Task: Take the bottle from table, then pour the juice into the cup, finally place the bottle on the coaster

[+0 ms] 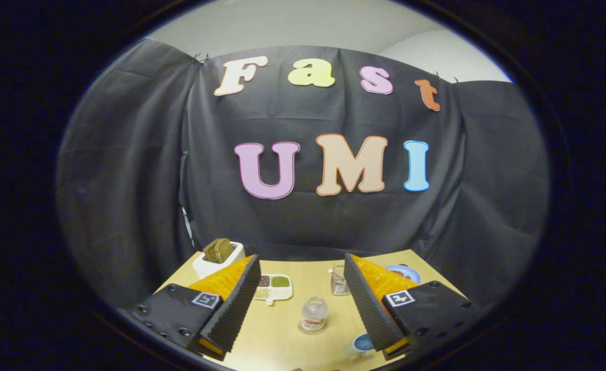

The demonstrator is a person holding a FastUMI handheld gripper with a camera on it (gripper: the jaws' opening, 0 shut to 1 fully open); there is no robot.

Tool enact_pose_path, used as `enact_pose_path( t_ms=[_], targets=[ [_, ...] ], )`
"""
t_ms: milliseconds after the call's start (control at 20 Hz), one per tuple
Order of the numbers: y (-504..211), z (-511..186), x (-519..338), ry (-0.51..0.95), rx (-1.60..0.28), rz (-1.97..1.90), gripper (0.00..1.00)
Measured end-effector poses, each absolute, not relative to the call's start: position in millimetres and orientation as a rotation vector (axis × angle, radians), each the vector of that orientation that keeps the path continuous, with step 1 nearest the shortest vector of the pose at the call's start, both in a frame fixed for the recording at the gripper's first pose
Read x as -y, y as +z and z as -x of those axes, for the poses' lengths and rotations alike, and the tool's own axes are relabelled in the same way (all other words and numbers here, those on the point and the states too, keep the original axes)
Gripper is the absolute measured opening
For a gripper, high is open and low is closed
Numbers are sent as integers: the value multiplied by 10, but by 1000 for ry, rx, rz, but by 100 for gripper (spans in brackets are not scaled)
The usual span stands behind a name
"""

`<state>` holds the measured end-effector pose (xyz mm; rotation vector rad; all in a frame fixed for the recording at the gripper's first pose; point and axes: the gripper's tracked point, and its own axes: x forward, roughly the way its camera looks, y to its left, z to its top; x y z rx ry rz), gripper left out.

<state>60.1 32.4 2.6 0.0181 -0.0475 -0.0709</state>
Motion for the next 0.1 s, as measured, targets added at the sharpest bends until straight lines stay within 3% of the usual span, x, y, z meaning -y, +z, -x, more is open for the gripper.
enact_pose_path(
  t_ms=[100],
  targets=[
    [36,-612,-349,-51,40,-30,100]
  ],
)
